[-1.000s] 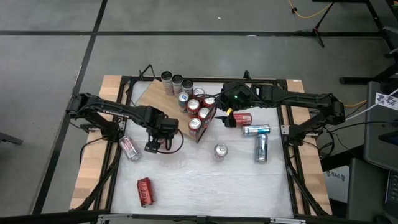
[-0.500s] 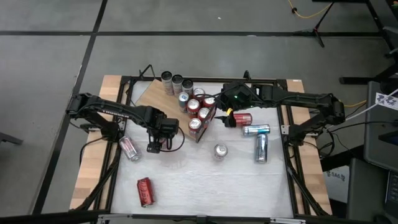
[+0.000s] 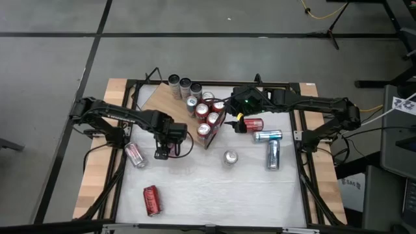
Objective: Pick and place cans onto a shelf
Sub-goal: Put the red soda can on the shelf and align with the other red soda cans
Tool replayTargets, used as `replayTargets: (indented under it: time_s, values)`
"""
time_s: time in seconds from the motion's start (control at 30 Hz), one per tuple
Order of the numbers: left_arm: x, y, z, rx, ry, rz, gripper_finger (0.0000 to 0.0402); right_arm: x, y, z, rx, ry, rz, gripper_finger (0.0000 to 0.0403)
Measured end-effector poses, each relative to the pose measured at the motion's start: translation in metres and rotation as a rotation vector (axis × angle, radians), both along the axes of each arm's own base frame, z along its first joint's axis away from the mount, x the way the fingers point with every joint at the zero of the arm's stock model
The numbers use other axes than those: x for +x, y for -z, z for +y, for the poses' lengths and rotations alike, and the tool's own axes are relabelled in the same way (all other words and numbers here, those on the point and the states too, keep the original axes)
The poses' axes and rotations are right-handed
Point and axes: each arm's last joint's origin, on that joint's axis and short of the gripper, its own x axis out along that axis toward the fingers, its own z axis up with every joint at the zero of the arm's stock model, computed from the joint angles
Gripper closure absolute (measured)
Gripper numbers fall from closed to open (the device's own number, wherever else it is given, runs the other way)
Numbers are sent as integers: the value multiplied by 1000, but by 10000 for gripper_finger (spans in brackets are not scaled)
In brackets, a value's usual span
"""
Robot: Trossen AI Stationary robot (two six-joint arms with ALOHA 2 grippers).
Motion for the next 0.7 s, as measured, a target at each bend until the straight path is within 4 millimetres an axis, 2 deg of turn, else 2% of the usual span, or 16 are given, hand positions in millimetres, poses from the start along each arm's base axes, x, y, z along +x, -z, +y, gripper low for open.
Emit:
replayTargets:
  time_s: [0.2,0.43,0.7]
  values:
    - [9,-25,6,-1,-17,-74,134,0,0,0,0,0,0,31]
    - [16,-55,25,12,-87,-157,134,0,0,0,0,0,0,31]
    - [17,-63,54,35,-138,-204,134,0,0,0,0,0,-1,31]
